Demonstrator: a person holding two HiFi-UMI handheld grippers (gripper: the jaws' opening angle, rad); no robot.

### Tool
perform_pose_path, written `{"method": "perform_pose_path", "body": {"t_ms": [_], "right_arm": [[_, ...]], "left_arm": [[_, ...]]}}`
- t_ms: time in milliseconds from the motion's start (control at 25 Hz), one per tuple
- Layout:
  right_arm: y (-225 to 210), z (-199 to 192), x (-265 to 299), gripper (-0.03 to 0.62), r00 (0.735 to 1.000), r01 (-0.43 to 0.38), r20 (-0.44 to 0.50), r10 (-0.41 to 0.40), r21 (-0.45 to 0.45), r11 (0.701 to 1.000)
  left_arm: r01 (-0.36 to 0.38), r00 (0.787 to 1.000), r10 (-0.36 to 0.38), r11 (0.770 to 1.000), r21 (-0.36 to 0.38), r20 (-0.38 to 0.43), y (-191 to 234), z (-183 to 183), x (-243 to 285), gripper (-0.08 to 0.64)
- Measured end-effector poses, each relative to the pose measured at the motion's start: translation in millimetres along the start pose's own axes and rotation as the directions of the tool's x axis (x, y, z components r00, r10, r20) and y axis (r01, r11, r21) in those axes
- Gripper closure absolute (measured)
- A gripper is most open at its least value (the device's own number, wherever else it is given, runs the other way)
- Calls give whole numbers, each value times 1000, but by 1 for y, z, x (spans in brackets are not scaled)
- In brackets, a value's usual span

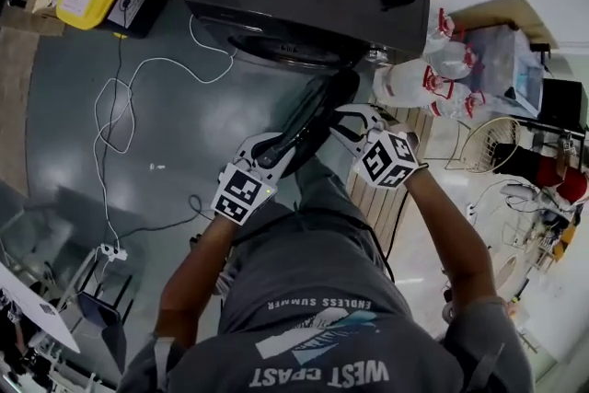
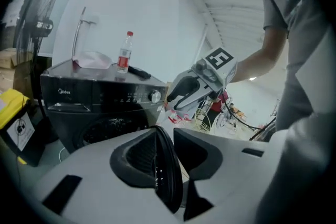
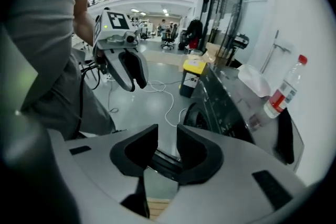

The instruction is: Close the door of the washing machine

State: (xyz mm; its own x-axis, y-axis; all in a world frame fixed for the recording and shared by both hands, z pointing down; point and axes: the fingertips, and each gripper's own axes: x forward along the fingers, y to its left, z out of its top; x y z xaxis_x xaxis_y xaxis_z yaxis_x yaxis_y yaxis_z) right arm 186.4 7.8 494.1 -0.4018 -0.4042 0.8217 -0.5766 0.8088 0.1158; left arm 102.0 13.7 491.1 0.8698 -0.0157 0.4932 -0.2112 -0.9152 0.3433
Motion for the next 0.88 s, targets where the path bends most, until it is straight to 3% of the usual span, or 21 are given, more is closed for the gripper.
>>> {"method": "perform_pose_path", "body": {"t_ms": [160,440,680,880], "right_arm": [[14,-28,27,417,987,-145,-84,136,-108,984],[39,-75,60,359,922,-356,-250,294,-255,899],[59,-106,78,345,873,-462,-334,354,-339,819],[66,-124,87,341,861,-488,-366,354,-394,779]], "left_arm": [[2,998,-5,999,-32,-69,3,-36,26,422],[20,983,-29,998,-51,-184,-9,-86,73,319],[19,967,-21,1000,-11,-252,-23,-115,107,264],[26,953,-3,997,71,-304,-36,-134,128,259]]}}
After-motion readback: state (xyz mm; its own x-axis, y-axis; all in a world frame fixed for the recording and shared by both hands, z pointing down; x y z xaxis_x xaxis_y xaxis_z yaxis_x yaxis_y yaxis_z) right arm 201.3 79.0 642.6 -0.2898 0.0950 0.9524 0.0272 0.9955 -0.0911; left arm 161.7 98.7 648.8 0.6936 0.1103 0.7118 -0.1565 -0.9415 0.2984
